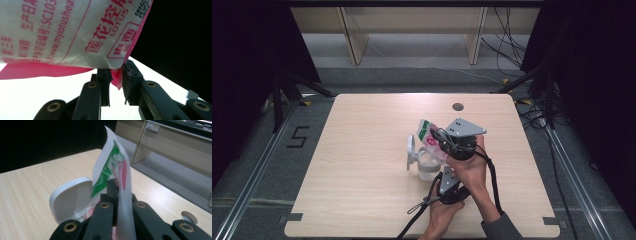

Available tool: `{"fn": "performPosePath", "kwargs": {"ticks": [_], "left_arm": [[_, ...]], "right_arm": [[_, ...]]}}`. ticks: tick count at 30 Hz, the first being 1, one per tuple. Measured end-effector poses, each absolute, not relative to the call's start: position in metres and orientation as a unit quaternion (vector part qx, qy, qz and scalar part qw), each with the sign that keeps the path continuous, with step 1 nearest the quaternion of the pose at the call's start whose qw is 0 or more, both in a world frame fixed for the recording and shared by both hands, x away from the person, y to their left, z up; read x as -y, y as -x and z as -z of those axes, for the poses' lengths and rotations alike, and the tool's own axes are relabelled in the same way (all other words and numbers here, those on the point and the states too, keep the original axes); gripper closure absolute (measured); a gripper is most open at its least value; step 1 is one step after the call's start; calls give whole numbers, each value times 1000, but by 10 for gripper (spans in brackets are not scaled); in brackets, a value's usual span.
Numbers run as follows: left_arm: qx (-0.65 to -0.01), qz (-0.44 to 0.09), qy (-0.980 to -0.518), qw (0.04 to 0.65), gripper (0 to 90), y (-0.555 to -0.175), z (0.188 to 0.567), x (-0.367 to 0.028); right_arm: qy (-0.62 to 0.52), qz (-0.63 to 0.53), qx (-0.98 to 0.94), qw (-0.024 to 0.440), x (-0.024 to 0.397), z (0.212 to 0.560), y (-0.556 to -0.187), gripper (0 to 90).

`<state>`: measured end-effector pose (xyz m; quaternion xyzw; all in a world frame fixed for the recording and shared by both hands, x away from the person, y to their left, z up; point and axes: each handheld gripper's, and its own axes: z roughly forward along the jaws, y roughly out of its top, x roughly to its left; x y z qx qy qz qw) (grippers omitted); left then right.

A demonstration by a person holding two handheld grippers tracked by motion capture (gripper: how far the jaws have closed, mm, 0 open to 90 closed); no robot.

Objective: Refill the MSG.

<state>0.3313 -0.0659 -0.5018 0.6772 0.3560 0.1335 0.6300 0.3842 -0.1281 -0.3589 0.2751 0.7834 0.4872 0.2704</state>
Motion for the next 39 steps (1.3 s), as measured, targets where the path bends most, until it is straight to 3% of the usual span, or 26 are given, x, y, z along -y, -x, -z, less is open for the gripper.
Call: {"fn": "performPosePath", "kwargs": {"ticks": [39], "left_arm": [[-355, -132, -677, 631, 761, -332, 500, 66]], "right_arm": [[-274, -494, -781, 267, 128, 357, -383, 900]]}}
